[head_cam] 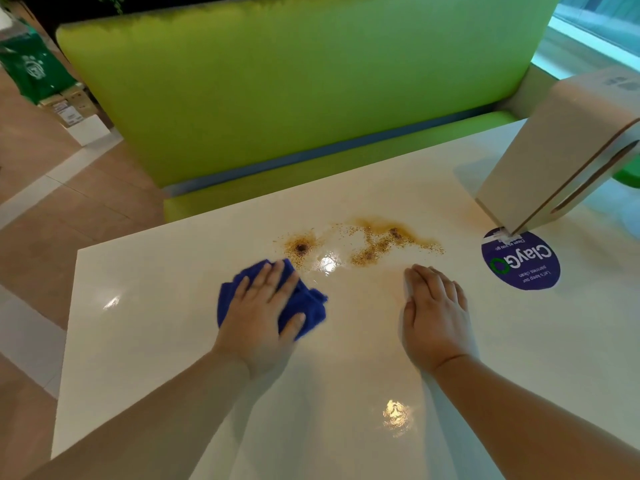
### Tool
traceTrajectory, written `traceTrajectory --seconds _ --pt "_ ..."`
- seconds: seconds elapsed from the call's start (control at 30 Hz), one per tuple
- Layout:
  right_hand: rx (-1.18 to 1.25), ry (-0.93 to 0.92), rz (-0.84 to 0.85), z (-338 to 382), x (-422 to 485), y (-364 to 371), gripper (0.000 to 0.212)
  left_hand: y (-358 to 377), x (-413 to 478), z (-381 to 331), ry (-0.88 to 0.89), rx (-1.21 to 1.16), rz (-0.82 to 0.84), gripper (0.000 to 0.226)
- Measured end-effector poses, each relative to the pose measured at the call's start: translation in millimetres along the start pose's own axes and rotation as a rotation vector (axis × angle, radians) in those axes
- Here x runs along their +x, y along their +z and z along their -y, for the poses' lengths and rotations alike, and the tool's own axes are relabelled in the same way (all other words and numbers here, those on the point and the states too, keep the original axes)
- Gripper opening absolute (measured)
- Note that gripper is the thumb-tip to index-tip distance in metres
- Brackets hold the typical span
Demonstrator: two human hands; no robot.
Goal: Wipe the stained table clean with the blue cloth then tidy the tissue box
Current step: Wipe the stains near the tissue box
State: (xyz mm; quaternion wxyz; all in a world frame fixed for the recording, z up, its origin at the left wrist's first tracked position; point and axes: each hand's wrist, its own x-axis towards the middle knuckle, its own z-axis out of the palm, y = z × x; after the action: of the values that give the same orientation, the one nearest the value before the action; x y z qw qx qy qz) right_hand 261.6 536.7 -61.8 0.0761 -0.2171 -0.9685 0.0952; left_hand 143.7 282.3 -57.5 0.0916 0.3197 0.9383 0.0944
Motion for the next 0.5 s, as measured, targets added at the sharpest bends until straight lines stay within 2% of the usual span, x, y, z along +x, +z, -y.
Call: traceTrajectory --seconds 0.07,0.1,0.2,0.27,0.43,0.5 --pt "0.007 -0.003 -0.010 0 0 0 0.054 1 -9 1 0.080 -0.004 0.007 0.067" --pt "0.008 -0.003 -0.012 0 0 0 0.054 0 -7 5 0.056 0.003 -0.008 0.067" --pt "0.008 0.000 -0.007 1 0 0 0.055 -1 5 10 -0.188 0.030 -0.084 0.071" --pt "0.009 0.000 -0.005 0 0 0 0.056 1 10 -2 -0.248 0.042 -0.087 0.072" --pt "0.013 0.000 -0.005 0 0 -1 0.055 3 -4 -13 0.035 0.020 -0.001 0.071" --pt "0.013 -0.002 -0.002 0 0 -1 0.055 1 2 1 0.032 0.020 -0.030 0.070"
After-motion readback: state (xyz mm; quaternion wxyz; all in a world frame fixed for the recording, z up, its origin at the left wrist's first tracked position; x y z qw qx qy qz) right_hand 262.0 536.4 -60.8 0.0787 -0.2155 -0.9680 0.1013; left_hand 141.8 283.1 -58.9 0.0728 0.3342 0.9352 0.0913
